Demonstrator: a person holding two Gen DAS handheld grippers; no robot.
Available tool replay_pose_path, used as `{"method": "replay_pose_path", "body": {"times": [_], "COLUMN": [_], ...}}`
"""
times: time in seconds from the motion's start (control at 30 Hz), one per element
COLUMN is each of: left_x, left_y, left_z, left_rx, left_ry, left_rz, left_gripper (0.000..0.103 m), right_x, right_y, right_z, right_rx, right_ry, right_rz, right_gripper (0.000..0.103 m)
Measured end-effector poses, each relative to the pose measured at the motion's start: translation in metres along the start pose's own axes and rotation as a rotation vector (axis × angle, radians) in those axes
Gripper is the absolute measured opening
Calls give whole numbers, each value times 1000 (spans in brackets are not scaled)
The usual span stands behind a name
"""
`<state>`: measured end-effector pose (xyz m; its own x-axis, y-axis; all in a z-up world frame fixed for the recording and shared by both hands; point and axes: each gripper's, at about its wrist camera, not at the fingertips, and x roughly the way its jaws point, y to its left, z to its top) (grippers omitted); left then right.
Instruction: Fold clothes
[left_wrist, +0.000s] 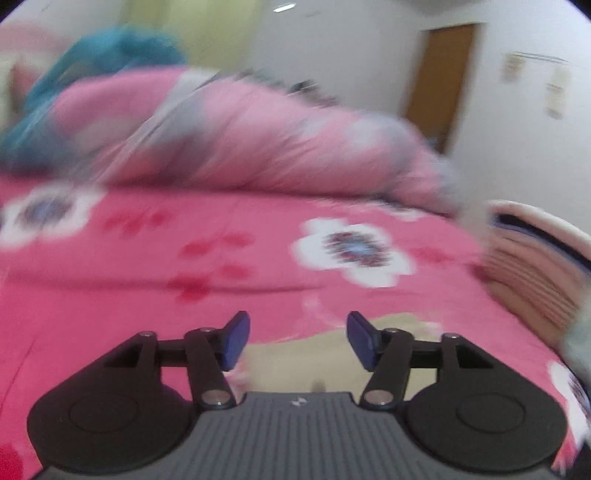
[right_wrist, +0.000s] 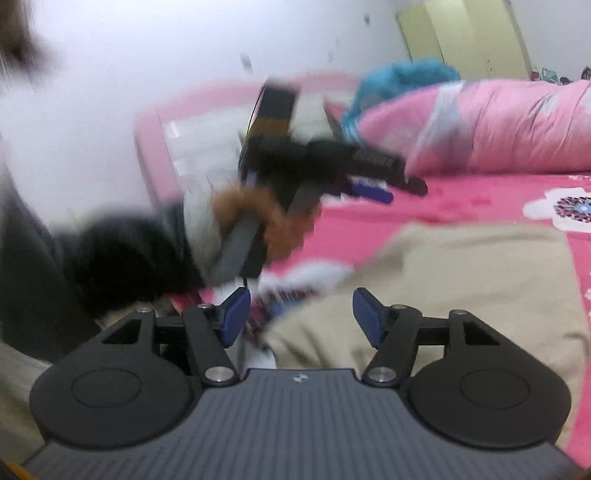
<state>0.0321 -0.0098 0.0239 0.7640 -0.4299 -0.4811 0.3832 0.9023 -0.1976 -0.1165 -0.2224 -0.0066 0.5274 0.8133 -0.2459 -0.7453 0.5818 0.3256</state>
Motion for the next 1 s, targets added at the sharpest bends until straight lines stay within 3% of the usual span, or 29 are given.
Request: {"method": "replay_pose_path", "body": {"times": [0.13, 0.2, 0.27, 0.33, 0.47, 0.6, 0.67, 0.77, 0.87, 0.93, 1.0], "left_x": [1, 9, 17, 21, 22, 21, 21, 18, 17, 17, 17], "left_y": [-45, -61, -68, -72, -72, -66, -63, -59, -57, -56, -54], "left_z": [-23, -43, -63, -78, -89, -95, -95, -99, -102, -103, -103], "left_rx": [168, 250, 299, 319, 314, 279, 257, 235, 226, 222, 223], "left_ry": [63, 121, 160, 166, 132, 124, 124, 106, 89, 85, 82], "left_rz": [-143, -185, -174, -167, -177, -195, -196, -209, -220, -226, -235], "left_gripper": [61, 58, 54, 54, 55, 55, 55, 55, 55, 55, 55], "right_x": [-50, -66, -78, -78, -47, 22, 57, 79, 70, 52, 46], "right_y": [-52, -76, -96, -108, -130, -159, -186, -214, -215, -204, -189], "right_z": [9, 4, 1, 10, 39, 49, 42, 38, 47, 55, 63], "right_rx": [224, 308, 347, 304, 133, 3, -4, 90, 88, 54, -1], "right_ry": [-137, -159, -160, -124, -40, 134, 228, 198, 175, 151, 150], "right_rz": [50, -46, -168, -280, -281, -252, -289, -318, -418, -377, -265], "right_gripper": [62, 61, 51, 27, 23, 22, 16, 11, 13, 13, 14]}}
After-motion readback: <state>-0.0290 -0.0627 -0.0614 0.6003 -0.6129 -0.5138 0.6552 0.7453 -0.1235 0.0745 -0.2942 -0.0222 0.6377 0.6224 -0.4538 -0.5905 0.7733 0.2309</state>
